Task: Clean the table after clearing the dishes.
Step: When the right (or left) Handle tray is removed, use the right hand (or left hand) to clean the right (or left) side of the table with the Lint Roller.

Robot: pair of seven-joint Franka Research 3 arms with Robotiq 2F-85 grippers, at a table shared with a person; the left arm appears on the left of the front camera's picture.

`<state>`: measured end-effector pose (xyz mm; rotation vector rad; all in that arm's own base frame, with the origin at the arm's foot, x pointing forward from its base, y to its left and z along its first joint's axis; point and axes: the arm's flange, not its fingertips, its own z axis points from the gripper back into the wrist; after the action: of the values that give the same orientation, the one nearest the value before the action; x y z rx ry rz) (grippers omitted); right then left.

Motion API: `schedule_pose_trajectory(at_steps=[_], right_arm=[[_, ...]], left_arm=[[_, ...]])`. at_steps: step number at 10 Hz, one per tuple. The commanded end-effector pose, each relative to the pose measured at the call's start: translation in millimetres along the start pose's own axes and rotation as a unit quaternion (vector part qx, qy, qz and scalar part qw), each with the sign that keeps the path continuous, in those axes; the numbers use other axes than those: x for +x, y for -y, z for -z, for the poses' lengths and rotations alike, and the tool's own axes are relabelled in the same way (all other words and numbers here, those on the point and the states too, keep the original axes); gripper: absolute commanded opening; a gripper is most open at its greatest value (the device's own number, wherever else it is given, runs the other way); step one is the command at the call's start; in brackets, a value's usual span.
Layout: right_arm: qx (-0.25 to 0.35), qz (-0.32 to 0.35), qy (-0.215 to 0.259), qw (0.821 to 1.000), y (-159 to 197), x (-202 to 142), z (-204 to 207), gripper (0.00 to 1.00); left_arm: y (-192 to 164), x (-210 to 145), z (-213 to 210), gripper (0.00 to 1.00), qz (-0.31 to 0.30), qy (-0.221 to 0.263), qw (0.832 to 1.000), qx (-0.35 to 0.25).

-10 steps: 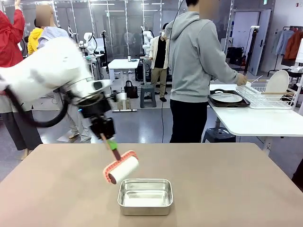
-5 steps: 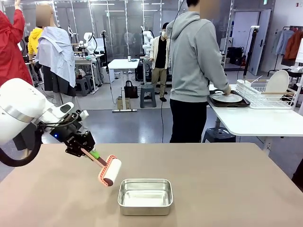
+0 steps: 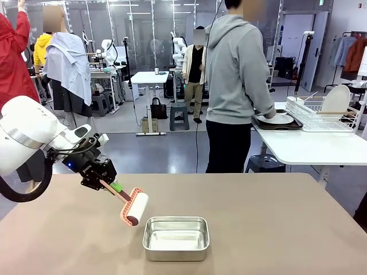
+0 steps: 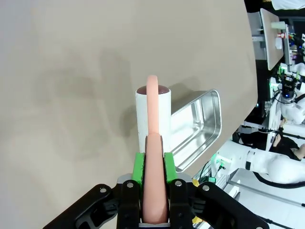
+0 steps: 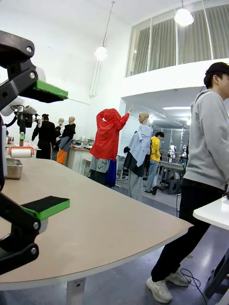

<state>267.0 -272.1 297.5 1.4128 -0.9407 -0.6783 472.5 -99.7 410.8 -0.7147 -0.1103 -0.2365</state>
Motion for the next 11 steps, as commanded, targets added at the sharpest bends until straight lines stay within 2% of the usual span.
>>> schedule_pose_trajectory(at_steps=[1, 2, 5, 9, 10, 11], right_arm=[[-0.004, -0.005, -0.006, 1.000, -5, -8, -1, 1.00], [-0.004, -0.005, -0.006, 1.000, -5, -8, -1, 1.00], [-0.004, -0.005, -0.006, 1.000, -5, -8, -1, 1.00], [-0.004, -0.005, -0.006, 1.000, -5, -8, -1, 1.00], [-0.004, -0.005, -0.006, 1.000, -5, -8, -1, 1.00], [-0.004, -0.005, -0.006, 1.000, -5, -8, -1, 1.00]], left_arm=[[0, 0, 1, 0.20, 0.000, 0.001, 1.000, 0.001], [-14, 18, 4, 0.20, -0.009, 0.001, 1.000, 0.003], [-28, 42, 24, 0.20, -0.029, -0.006, 0.999, -0.026], [-61, 54, 48, 0.20, -0.061, 0.041, 0.997, -0.010], [-73, 55, 51, 0.20, -0.073, 0.037, 0.996, -0.026], [-88, 51, 59, 0.20, -0.080, 0.033, 0.996, -0.013]])
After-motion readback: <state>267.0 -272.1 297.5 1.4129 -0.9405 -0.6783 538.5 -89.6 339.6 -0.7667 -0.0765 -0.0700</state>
